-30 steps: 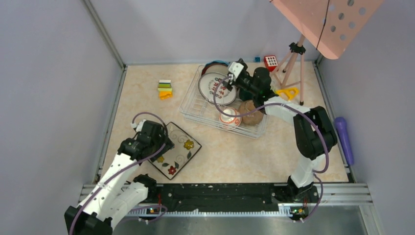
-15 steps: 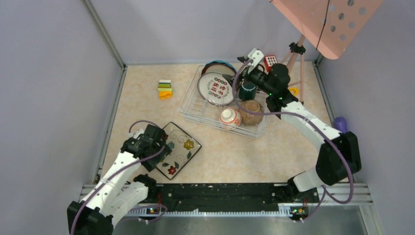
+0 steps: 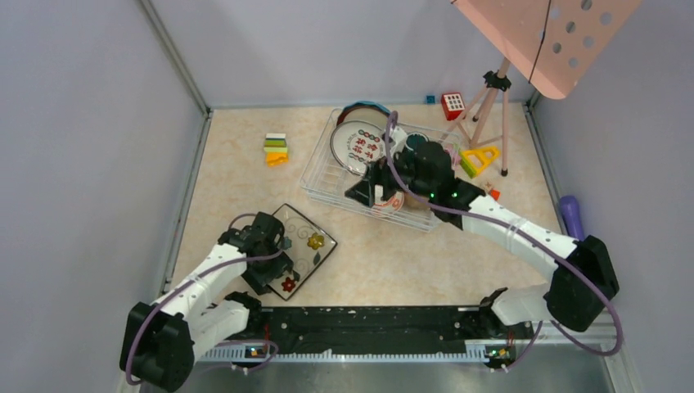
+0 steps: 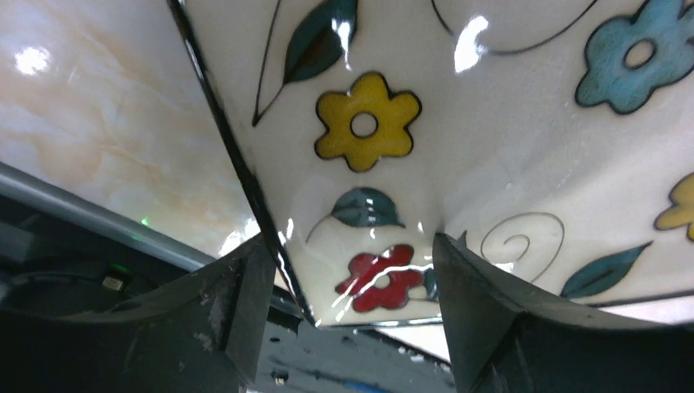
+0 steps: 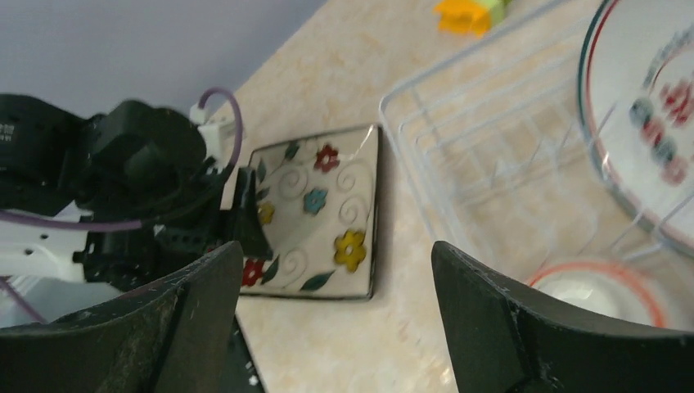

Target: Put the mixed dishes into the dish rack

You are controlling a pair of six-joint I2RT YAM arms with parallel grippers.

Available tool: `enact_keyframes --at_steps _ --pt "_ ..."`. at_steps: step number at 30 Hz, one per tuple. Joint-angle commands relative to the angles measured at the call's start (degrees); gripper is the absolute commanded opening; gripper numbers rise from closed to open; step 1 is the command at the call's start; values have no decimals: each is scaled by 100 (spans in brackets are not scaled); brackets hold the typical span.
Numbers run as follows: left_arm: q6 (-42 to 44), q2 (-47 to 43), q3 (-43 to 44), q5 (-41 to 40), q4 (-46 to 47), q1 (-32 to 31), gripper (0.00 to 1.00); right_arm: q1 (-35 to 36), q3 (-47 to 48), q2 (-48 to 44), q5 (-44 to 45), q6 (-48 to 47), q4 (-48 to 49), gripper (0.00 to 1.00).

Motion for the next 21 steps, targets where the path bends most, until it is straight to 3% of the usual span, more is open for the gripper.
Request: enact_keyframes --at_steps 1,5,10,13,17,21 --pt "-104 94 -339 586 858 10 71 174 -927 -730 563 1645 -85 82" --pt "-339 180 -613 1189 1777 -77 62 501 -2119 -1438 995 2515 477 82" --pt "-624 248 -425 1062 2276 -630 29 653 -3566 -2206 1502 3844 1275 76" --pt "-779 437 -363 1090 2671 -1052 21 931 -3956 -2358 2003 4399 1439 76" --pt "-778 863 40 981 2446 -1484 25 1444 -4008 -2126 2791 5279 1335 76" --pt "-447 458 614 -38 1210 -1547 49 1984 -4253 -1744 3391 5982 1748 75"
